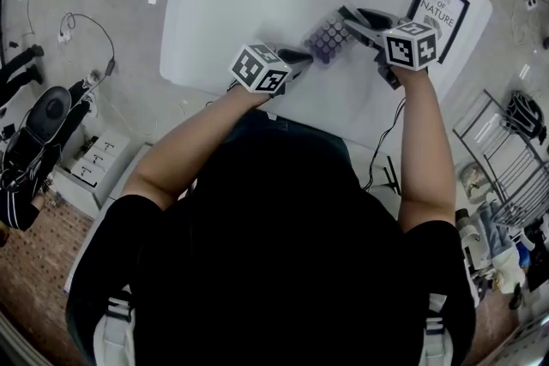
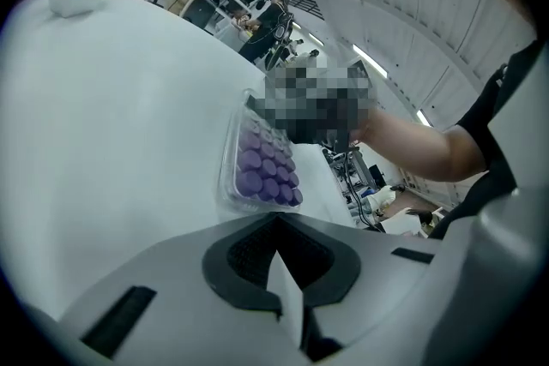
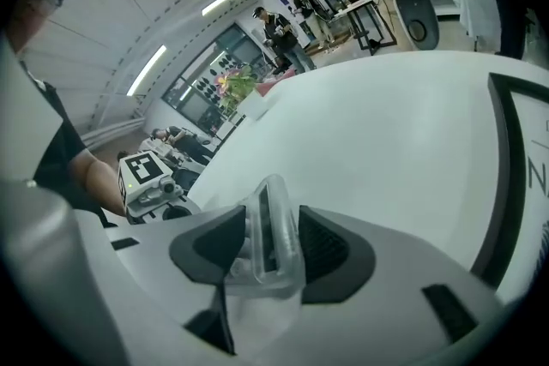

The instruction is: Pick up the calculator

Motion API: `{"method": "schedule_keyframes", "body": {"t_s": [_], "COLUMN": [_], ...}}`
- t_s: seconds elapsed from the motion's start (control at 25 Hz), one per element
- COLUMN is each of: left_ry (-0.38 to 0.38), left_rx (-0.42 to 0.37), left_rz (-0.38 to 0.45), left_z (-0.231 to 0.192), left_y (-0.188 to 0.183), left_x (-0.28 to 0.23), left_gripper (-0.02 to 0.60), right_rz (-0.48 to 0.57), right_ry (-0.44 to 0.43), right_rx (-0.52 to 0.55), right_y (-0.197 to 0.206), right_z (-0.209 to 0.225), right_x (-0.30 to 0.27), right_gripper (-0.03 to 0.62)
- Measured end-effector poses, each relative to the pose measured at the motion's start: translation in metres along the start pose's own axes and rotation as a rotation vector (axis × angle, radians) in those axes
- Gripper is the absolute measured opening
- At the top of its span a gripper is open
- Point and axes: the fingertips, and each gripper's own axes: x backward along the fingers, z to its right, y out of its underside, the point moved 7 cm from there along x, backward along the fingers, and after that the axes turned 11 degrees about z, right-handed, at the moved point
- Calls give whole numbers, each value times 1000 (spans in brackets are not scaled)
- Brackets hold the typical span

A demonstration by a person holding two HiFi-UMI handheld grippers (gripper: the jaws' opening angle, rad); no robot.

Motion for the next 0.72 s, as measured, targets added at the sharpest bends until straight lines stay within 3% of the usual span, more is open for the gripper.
{"method": "schedule_keyframes", "body": {"t_s": [0.24,0.72], "left_ry": [2,51], "left_rx": [-4,0], "left_rz": [-16,-26], "left_z": [0,-3], "left_y": [0,1], "left_x": [-2,-1], "left_gripper": [15,15], "right_rz": [-89,33], "right_ry": [-113,-105], "right_rx": [-102,-271], "right_y": [1,3], "right_z": [-6,-3], "right_x": [-8,2], "right_gripper": [207,117]}}
